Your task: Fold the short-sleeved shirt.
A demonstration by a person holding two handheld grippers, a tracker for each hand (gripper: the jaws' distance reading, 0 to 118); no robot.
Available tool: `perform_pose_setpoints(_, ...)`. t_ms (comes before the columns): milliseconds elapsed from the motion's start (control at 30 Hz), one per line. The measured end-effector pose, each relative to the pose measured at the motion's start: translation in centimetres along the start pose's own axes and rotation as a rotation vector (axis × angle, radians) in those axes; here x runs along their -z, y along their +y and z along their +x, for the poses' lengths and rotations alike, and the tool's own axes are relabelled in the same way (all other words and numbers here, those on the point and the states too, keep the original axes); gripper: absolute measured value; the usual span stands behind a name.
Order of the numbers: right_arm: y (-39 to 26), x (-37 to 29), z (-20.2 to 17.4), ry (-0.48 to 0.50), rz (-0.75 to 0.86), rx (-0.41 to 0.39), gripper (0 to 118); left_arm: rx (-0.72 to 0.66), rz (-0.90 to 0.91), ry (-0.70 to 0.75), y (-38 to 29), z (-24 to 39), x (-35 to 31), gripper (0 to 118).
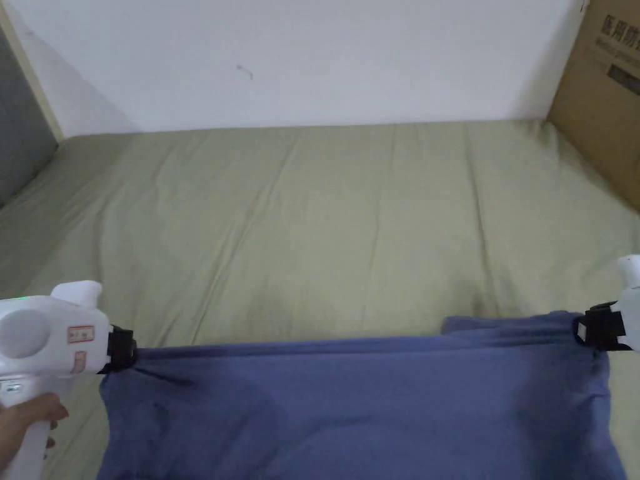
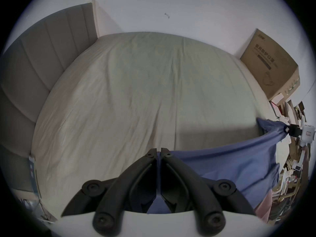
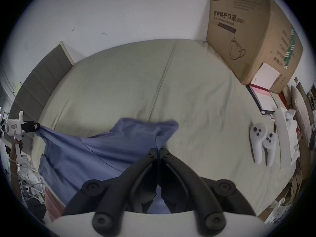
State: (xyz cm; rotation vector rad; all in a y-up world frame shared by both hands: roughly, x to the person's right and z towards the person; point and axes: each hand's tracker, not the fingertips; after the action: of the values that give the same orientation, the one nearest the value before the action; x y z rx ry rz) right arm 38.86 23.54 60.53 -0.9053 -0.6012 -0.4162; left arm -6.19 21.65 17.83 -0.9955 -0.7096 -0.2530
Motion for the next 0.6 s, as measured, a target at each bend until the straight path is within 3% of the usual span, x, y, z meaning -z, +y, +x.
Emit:
perform_pose_setpoints(167,-8.5,-5.8,-0.2,0.011,-0.002,-0.015,2,0.040,0.025,-0.026,-6.8,0.1,-6.6,1)
perform_pose_setpoints(367,-19.7,-7.1,0.7,0.014,-0.138,0.090,2,0.028,-0.071,-0.036,-16.1,-1.0,-8.0,2)
perform_pose_setpoints(433,-21.9,-6.5,1.1,0.029,-0.152,0.139,2,-0.011,-0.113,-0.060,-18.1,-2.1,-6.7,10)
perform_pose_setpoints(467,-22.5,-6.3,1.0,0.025,-0.144,0.160,3,-0.016,-0.121,-0.058,-19.0,-2.4,-6.3,31)
perform_pose_setpoints(500,-23.0,-6.2,0.9,0.020,-0.147,0.161,9,-0.010,-0.129,-0.057,-19.4,-2.5,-6.1,46)
perform_pose_setpoints(533,-23.2,-6.3,0.8,0.003,-0.135,0.168,26,-0.007,-0.121,-0.043,-19.7,-2.5,-6.2,57)
perform_pose_setpoints(567,-23.1,-6.6,0.6,-0.030,-0.117,0.178,59,-0.007,-0.112,-0.023,-19.7,-2.5,-6.6,74)
perform_pose_setpoints(600,-22.7,-7.0,0.1,-0.069,-0.117,0.173,79,-0.015,-0.088,-0.019,-19.6,-2.7,-7.4,88)
